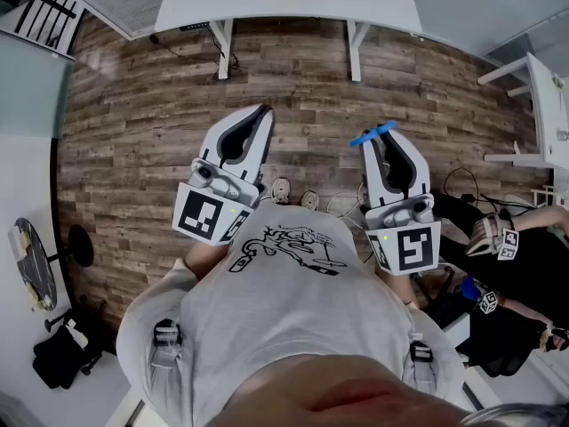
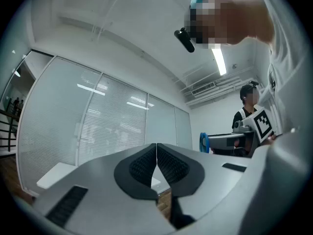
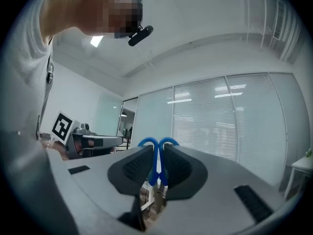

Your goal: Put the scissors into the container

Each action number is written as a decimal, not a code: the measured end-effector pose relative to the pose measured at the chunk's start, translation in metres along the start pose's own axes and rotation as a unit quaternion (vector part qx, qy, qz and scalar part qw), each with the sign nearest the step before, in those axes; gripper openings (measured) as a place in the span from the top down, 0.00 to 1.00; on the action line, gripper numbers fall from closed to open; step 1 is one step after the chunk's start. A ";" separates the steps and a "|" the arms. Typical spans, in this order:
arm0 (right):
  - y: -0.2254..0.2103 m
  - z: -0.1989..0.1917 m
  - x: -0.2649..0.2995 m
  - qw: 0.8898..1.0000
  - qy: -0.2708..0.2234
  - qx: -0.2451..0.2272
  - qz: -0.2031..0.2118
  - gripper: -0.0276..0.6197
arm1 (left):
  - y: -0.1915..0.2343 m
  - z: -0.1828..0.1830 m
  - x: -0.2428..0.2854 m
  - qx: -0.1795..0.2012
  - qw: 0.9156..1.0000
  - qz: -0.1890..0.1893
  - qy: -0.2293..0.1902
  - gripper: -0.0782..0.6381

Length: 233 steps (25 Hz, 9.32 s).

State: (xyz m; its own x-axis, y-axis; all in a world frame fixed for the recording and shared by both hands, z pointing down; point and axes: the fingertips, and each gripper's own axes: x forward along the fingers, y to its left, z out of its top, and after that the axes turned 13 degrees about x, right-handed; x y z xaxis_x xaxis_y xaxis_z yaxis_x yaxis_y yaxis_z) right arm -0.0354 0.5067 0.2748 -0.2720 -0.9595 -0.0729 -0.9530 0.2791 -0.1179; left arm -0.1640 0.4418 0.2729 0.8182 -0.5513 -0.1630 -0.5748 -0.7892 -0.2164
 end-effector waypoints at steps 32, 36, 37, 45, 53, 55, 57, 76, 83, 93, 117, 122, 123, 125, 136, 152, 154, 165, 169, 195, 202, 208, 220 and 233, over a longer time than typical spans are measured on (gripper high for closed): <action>0.040 -0.015 0.083 1.000 -0.004 0.008 0.007 0.83 | 0.090 -0.037 -0.022 -0.008 1.000 -0.003 0.020 0.86; 0.038 -0.015 0.091 1.000 -0.003 0.005 0.000 0.83 | 0.099 -0.038 -0.018 -0.010 1.000 -0.003 0.015 0.86; 0.037 -0.015 0.095 1.000 -0.003 0.005 -0.001 0.83 | 0.102 -0.039 -0.016 -0.011 1.000 -0.002 0.013 0.86; 0.018 -0.014 0.112 1.000 -0.008 -0.003 -0.012 0.83 | 0.112 -0.048 0.002 -0.016 1.000 -0.004 0.010 0.86; -0.003 -0.011 0.133 1.000 -0.011 -0.006 -0.010 0.83 | 0.125 -0.053 0.031 -0.013 1.000 -0.002 0.009 0.86; -0.012 -0.011 0.139 1.000 -0.010 -0.005 -0.011 0.83 | 0.127 -0.056 0.043 -0.013 1.000 -0.003 0.008 0.86; -0.021 -0.011 0.146 1.000 -0.010 -0.003 -0.011 0.83 | 0.129 -0.058 0.055 -0.013 1.000 -0.006 0.007 0.86; -0.123 0.009 0.218 1.000 -0.013 0.000 -0.002 0.83 | 0.162 -0.067 0.173 -0.004 1.000 0.001 0.011 0.86; -0.160 0.011 0.238 1.000 -0.013 0.003 0.003 0.83 | 0.167 -0.077 0.213 -0.003 1.000 0.006 0.017 0.86; -0.212 0.016 0.250 1.000 -0.012 0.004 0.009 0.83 | 0.160 -0.083 0.265 0.000 1.000 0.010 0.019 0.86; -0.256 0.014 0.266 1.000 -0.012 0.012 0.026 0.83 | 0.155 -0.093 0.313 0.005 1.000 0.020 0.021 0.86; -0.258 0.013 0.287 0.999 -0.012 0.009 0.029 0.83 | 0.174 -0.100 0.318 0.004 0.999 0.025 0.022 0.86; -0.258 0.012 0.293 0.999 -0.012 0.008 0.030 0.83 | 0.179 -0.102 0.320 0.004 0.999 0.026 0.022 0.86; -0.260 0.012 0.306 0.999 -0.011 0.006 0.031 0.83 | 0.190 -0.106 0.325 0.005 0.999 0.027 0.023 0.86; -0.270 0.005 0.380 1.000 -0.003 0.002 0.031 0.83 | 0.254 -0.130 0.358 -0.004 0.999 0.027 0.021 0.86; -0.297 0.005 0.511 1.000 0.005 -0.001 0.023 0.83 | 0.367 -0.163 0.423 -0.014 0.999 0.020 0.024 0.86; -0.301 0.005 0.528 1.000 0.005 -0.002 0.019 0.83 | 0.381 -0.167 0.432 -0.014 0.999 0.017 0.023 0.86; -0.308 0.007 0.611 1.000 -0.008 -0.008 0.014 0.83 | 0.454 -0.183 0.464 -0.011 1.000 0.014 0.012 0.86; -0.313 0.008 0.630 1.000 -0.010 -0.009 0.011 0.83 | 0.470 -0.188 0.475 -0.012 1.000 0.013 0.008 0.86; -0.350 0.021 0.624 1.000 -0.016 -0.009 0.023 0.84 | 0.453 -0.179 0.504 0.001 0.999 0.034 0.006 0.86; -0.358 0.022 0.621 1.000 -0.012 -0.003 0.028 0.83 | 0.445 -0.178 0.511 0.006 0.999 0.032 0.006 0.86; -0.360 0.015 0.622 1.000 -0.002 0.001 0.031 0.83 | 0.442 -0.180 0.510 0.005 0.999 0.032 0.013 0.86; -0.368 -0.006 0.635 0.999 0.027 0.009 0.037 0.83 | 0.440 -0.174 0.511 -0.002 0.999 0.031 0.008 0.86; -0.384 -0.063 0.664 0.996 0.083 0.019 0.039 0.83 | 0.446 -0.176 0.514 0.000 0.999 0.041 0.012 0.86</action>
State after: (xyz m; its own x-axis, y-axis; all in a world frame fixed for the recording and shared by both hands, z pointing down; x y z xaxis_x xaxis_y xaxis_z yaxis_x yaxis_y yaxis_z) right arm 0.1419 -0.2400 0.3344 -0.3657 -0.9272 0.0805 -0.9234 0.3507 -0.1561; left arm 0.0019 -0.2413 0.2620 0.7685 -0.6203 -0.1573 -0.6398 -0.7411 -0.2034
